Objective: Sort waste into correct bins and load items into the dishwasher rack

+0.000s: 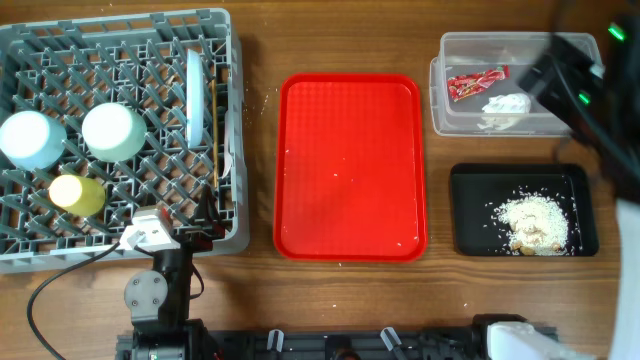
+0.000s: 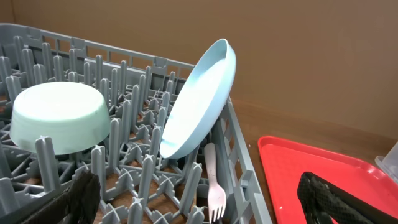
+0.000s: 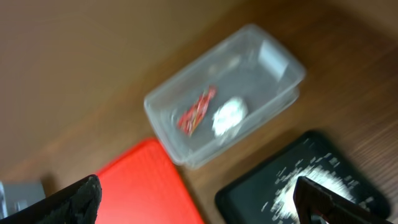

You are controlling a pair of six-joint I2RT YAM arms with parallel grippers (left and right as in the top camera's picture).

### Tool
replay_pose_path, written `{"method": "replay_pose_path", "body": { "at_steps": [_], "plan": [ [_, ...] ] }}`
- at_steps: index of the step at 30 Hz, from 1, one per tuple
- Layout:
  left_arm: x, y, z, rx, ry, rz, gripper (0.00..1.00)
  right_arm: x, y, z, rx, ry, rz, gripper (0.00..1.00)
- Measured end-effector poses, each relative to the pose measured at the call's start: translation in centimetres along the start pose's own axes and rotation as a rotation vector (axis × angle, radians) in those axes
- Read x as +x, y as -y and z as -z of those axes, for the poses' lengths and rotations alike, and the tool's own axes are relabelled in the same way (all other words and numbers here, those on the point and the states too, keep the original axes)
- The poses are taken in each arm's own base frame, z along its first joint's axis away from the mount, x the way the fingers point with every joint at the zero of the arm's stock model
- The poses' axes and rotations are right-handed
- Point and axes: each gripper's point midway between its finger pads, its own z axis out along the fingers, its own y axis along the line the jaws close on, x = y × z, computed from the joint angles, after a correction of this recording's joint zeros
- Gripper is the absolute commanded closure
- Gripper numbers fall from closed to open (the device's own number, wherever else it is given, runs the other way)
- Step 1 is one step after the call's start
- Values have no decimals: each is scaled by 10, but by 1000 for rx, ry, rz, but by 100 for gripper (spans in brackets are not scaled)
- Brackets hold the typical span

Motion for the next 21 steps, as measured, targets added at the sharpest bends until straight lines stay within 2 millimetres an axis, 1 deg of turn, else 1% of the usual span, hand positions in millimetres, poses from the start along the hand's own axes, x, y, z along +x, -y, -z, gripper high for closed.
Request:
{"method": "replay_pose_path", "body": {
  "at_steps": [1, 2, 4, 6, 9, 10, 12, 14, 15, 18, 19, 20, 21],
  "plan": [
    [0, 0, 0, 0, 0, 0, 0, -4, 6, 11, 7, 35, -6, 0],
    [0, 0, 0, 0, 0, 0, 0, -8, 17, 29, 21, 83, -16, 0],
    [0, 0, 0, 0, 0, 0, 0, -9, 32, 52, 42, 131, -26, 0],
    [0, 0, 0, 0, 0, 0, 0, -8, 38, 63, 36, 159, -22, 0],
    [0, 0, 0, 0, 0, 0, 0, 2, 40, 67, -15, 198, 2, 0],
    [0, 0, 0, 0, 0, 0, 0, 9, 38, 65, -50, 205, 19, 0],
    [0, 0, 0, 0, 0, 0, 0, 16, 25, 56, -155, 259, 47, 0],
    [0, 0, 0, -1, -1, 0, 0, 33, 11, 39, -273, 291, 90, 0],
    [0, 0, 0, 0, 0, 0, 0, 51, 5, 25, -337, 292, 124, 0],
    [0, 0, 0, 0, 0, 0, 0, 95, -2, -4, -455, 281, 179, 0],
    [1, 0, 0, -1, -1, 0, 0, 107, -3, -10, -489, 287, 190, 0],
    [1, 0, 0, -1, -1, 0, 0, 115, -5, -14, -523, 309, 198, 0],
    [1, 0, 0, -1, -1, 0, 0, 128, -4, -18, -566, 332, 207, 0]
  ]
}}
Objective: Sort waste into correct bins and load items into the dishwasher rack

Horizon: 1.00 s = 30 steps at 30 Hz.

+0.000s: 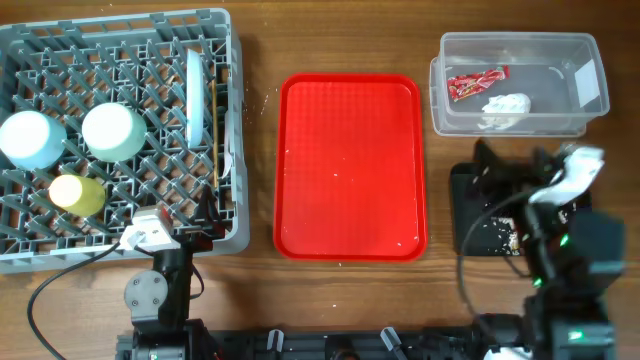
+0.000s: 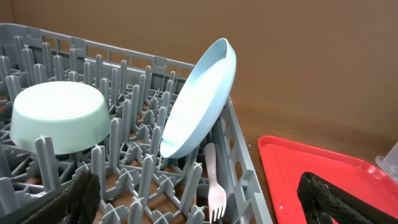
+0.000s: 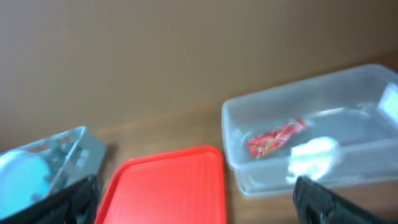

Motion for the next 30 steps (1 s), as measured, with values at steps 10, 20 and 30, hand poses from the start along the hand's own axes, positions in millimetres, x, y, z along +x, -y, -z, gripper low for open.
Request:
{"method": "replay_pose_path", "body": {
  "at_steps": [10, 20, 30],
  "plan": [
    [0, 0, 0, 0, 0, 0, 0, 67, 0, 10, -166, 142, 38, 0],
    [0, 0, 0, 0, 0, -3, 0, 91, 8, 2, -193, 224, 71, 0],
    [0, 0, 0, 0, 1, -4, 0, 110, 16, -3, -144, 160, 272, 0]
  ]
}}
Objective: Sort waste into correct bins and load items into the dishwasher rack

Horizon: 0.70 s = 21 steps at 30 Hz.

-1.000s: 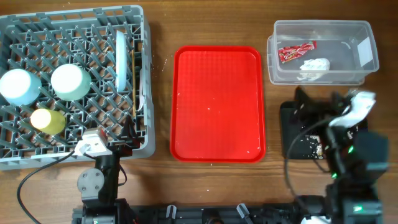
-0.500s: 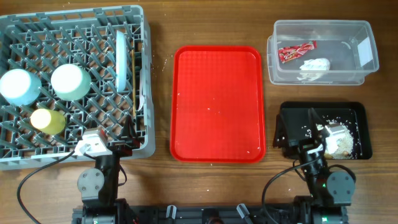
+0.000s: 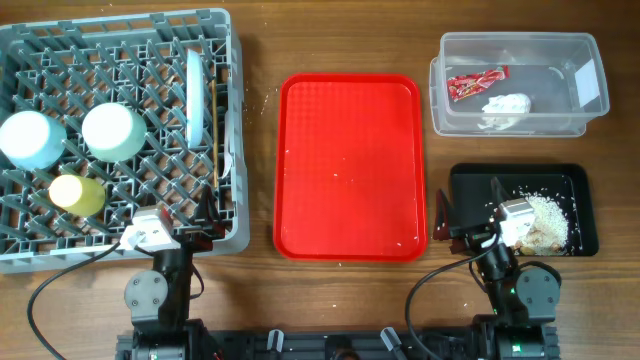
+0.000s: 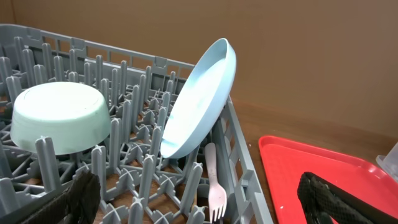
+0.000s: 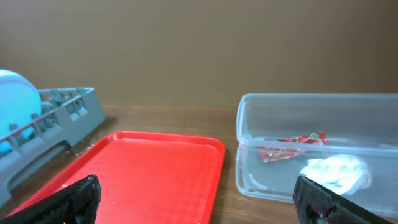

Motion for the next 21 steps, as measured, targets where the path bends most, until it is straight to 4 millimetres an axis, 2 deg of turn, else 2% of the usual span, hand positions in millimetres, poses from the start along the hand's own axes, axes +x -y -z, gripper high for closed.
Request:
{"method": "replay_pose_path", "body": {
  "at_steps": [6, 14, 21],
  "plan": [
    [0, 0, 0, 0, 0, 0, 0, 1, 3, 0, 17, -3, 67, 0],
    [0, 0, 0, 0, 0, 0, 0, 1, 14, 1, 82, -5, 66, 0],
    [0, 0, 0, 0, 0, 0, 0, 1, 15, 1, 88, -4, 66, 1]
  ]
}}
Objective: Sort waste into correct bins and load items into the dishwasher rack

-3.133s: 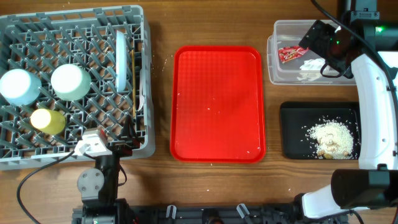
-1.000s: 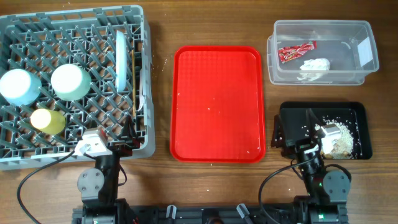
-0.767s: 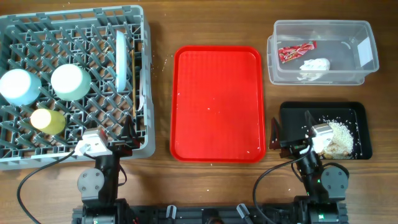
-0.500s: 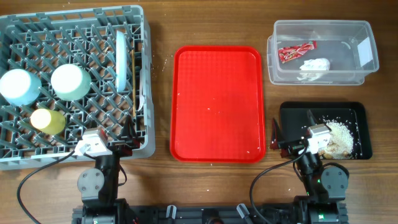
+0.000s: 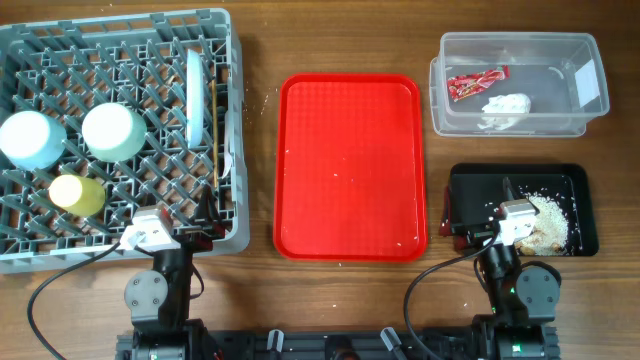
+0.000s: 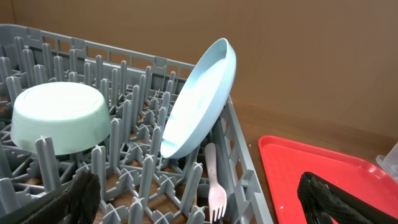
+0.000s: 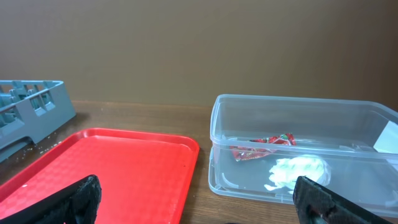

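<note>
The grey dishwasher rack (image 5: 238, 150) holds a blue cup (image 5: 30, 138), a mint bowl (image 5: 113, 131), a yellow cup (image 5: 76, 194), an upright light-blue plate (image 5: 196, 85) and a pale fork (image 6: 214, 180). The red tray (image 5: 350, 165) is bare. A red wrapper (image 5: 476, 82) and white tissue (image 5: 505, 106) lie in the clear bin (image 5: 590, 90). Food crumbs (image 5: 545, 220) sit in the black bin (image 5: 480, 185). My left gripper (image 6: 199, 199) stands open at the rack's near right corner. My right gripper (image 7: 199, 205) stands open, low at the black bin's near left, facing the clear bin.
Both arm bases sit at the table's near edge, each with a cable looping beside it. A few white specks dot the wood between rack and tray. The wooden table (image 5: 260, 60) extends around all the containers.
My right gripper has shifted slightly to the right, so its view holds the clear bin more centrally and less of the rack. The left gripper has not moved.
My right arm was first high at the far right over the clear bin. Then it hung over the black bin. Then it sat low at that bin's near left, where it still is, open. The left gripper stayed open at the rack throughout.
</note>
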You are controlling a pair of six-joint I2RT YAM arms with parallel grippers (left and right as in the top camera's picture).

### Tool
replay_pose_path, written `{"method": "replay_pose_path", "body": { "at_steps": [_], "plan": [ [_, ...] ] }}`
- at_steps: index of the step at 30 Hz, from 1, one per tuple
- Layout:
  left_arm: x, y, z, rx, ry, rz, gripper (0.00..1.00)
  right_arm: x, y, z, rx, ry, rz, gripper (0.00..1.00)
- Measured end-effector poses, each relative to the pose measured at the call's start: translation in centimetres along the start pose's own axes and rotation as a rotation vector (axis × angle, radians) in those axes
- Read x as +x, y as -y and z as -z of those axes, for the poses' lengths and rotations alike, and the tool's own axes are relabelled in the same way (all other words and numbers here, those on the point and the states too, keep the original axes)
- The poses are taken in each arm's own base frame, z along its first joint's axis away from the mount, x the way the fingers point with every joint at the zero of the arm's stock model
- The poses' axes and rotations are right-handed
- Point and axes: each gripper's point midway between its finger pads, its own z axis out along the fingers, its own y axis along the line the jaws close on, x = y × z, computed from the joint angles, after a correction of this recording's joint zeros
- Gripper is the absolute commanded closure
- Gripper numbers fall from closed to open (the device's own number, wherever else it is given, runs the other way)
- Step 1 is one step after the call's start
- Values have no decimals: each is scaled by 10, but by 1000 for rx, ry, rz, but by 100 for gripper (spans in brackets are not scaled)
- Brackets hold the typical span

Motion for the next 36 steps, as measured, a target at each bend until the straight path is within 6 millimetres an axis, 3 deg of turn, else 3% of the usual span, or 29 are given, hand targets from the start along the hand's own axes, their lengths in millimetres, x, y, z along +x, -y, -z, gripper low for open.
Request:
{"method": "replay_pose_path", "body": {
  "at_steps": [23, 36],
  "plan": [
    [0, -1, 0, -3, 1, -6, 0, 0, 0, 0, 1, 0, 0, 0],
    [1, 3, 0, 20, -2, -217, 0, 0, 1, 0, 3, 0, 0, 0]
  ]
}}
